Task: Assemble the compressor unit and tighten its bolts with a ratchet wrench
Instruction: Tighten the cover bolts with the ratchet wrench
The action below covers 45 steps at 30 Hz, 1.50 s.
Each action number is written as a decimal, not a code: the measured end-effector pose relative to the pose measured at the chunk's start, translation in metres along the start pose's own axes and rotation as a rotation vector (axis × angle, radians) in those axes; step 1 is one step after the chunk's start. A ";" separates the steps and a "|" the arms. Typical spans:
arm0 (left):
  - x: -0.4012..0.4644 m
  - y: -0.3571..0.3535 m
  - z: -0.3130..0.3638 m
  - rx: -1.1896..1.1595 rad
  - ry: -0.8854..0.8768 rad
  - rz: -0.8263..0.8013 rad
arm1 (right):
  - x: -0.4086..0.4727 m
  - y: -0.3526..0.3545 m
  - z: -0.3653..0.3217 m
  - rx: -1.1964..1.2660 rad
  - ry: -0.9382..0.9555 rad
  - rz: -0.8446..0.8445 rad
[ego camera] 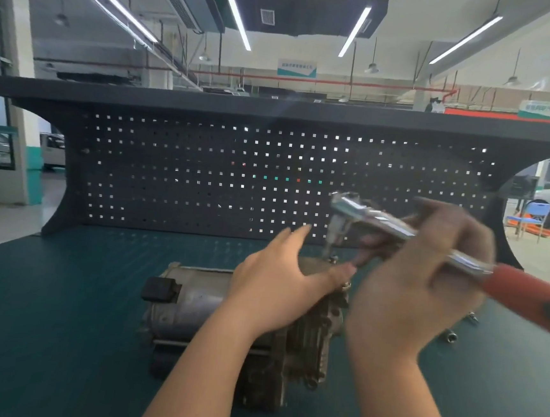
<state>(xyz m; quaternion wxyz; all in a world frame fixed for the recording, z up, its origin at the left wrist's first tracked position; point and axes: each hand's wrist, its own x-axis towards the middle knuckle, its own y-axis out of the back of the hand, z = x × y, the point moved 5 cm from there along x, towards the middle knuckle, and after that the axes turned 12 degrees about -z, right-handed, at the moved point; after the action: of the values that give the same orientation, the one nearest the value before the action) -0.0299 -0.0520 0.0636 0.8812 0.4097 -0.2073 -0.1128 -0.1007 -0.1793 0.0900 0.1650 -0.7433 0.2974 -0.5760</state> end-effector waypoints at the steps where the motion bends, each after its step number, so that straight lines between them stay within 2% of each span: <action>1: 0.002 -0.003 -0.001 0.059 0.059 -0.018 | 0.009 0.010 0.007 0.063 -0.084 0.084; 3: 0.005 -0.005 -0.003 0.108 0.088 -0.015 | 0.019 0.027 0.026 0.180 -0.281 0.186; 5: 0.006 -0.005 -0.003 0.152 0.032 0.008 | 0.021 0.036 0.047 0.326 -0.479 0.261; 8: 0.010 -0.001 -0.008 0.098 -0.065 -0.055 | 0.015 0.042 0.069 0.441 -0.676 0.300; 10: 0.011 0.003 -0.011 -0.018 -0.168 -0.127 | 0.010 0.039 0.076 0.497 -0.746 0.275; 13: 0.012 0.011 -0.019 -0.406 -0.307 -0.273 | 0.001 0.023 0.081 0.614 -0.857 0.223; 15: 0.014 0.016 -0.022 -0.521 -0.308 -0.346 | -0.011 0.008 0.083 0.711 -0.954 0.195; 18: 0.018 0.023 -0.024 -0.553 -0.232 -0.358 | -0.027 -0.009 0.084 0.789 -1.072 0.143; 21: 0.011 0.030 -0.024 -0.406 -0.149 -0.344 | -0.032 -0.015 0.085 0.771 -1.109 0.075; 22: 0.004 0.034 -0.022 -0.303 -0.128 -0.297 | -0.032 -0.014 0.086 0.763 -1.116 0.067; 24: -0.013 0.040 -0.018 -0.170 -0.059 -0.101 | -0.033 -0.014 0.086 0.743 -1.132 0.059; 26: -0.030 0.037 -0.012 -0.152 0.043 0.124 | -0.035 -0.014 0.086 0.741 -1.135 0.076; 28: -0.042 0.023 -0.002 -0.171 0.104 0.263 | -0.038 -0.015 0.085 0.739 -1.128 0.088; 30: -0.048 0.015 0.006 -0.155 0.063 0.403 | -0.041 -0.015 0.083 0.708 -1.126 0.070; 32: -0.048 0.015 0.007 -0.158 -0.035 0.464 | -0.043 -0.015 0.081 0.684 -1.132 0.044; 34: -0.042 0.018 0.002 -0.155 -0.097 0.396 | -0.042 -0.016 0.082 0.705 -1.140 0.074; 37: -0.029 0.021 -0.014 -0.152 -0.098 0.136 | -0.038 -0.015 0.084 0.804 -1.132 0.182; 40: -0.021 0.026 -0.027 -0.066 -0.134 -0.100 | -0.032 -0.014 0.084 0.820 -1.098 0.172; 43: -0.027 0.008 -0.034 -0.083 -0.167 -0.239 | -0.035 -0.019 0.082 0.792 -1.051 0.109; 45: -0.028 -0.011 -0.031 -0.075 -0.184 -0.253 | -0.039 -0.020 0.083 0.757 -1.037 0.100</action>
<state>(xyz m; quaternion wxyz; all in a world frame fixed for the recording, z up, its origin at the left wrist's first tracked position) -0.0408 -0.0279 0.0297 0.8519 0.3873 -0.2293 -0.2677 -0.0228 -0.1472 0.0486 0.5648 -0.8009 -0.0104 -0.1987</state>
